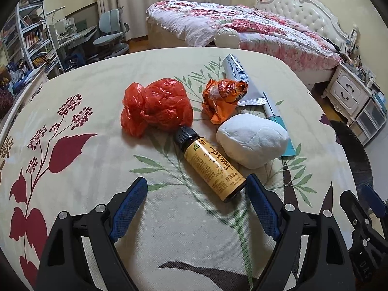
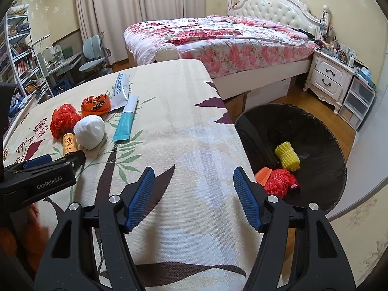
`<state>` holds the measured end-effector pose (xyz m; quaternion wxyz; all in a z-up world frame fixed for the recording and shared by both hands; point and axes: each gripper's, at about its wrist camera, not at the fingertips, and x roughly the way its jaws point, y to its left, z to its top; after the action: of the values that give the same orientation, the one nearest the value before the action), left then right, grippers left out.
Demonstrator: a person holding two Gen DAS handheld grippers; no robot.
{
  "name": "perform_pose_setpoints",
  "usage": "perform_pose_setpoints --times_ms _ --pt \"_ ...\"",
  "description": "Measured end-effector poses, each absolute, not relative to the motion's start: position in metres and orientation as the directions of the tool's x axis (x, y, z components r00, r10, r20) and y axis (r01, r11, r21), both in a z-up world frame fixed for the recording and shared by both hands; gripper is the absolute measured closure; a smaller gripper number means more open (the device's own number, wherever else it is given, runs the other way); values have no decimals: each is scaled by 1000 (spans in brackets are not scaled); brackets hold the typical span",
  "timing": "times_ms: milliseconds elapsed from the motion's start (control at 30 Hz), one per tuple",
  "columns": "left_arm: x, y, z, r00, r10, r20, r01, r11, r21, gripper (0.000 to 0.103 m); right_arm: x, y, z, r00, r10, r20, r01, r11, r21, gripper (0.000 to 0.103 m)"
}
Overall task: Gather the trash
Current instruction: 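Grasp the gold-labelled bottle with the left tool while the right tool grasps the white ball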
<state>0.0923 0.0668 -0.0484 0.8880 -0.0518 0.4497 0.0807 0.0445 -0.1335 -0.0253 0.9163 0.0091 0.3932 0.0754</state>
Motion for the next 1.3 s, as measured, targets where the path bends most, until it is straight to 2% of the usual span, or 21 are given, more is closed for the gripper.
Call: perform_pose_setpoints --times_ms 367,533,600,667,700,900,1300 --pt "80 88 -46 592 131 -795 -204 979 9 21 45 -119 -24 674 173 -718 -171 982 76 37" --pt "88 87 -47 605 107 -789 -166 986 6 45 45 -109 -22 673 178 -718 -188 980 66 37" --pt "87 87 -46 615 107 -782 -149 989 17 62 44 -104 -21 673 181 -717 -196 979 62 37" --pt "85 86 -46 625 113 -773 -138 990 33 73 45 -99 -19 673 185 -716 -207 977 58 37" --pt "83 87 -46 629 107 -770 -131 991 31 76 45 -96 -19 672 187 -716 -212 976 56 37" --pt "71 94 -43 646 80 -760 -108 994 12 76 47 -74 -13 670 213 -711 -258 965 46 37" --pt "55 143 -37 661 167 -732 -188 981 54 76 67 -17 -11 652 267 -710 -348 937 33 37"
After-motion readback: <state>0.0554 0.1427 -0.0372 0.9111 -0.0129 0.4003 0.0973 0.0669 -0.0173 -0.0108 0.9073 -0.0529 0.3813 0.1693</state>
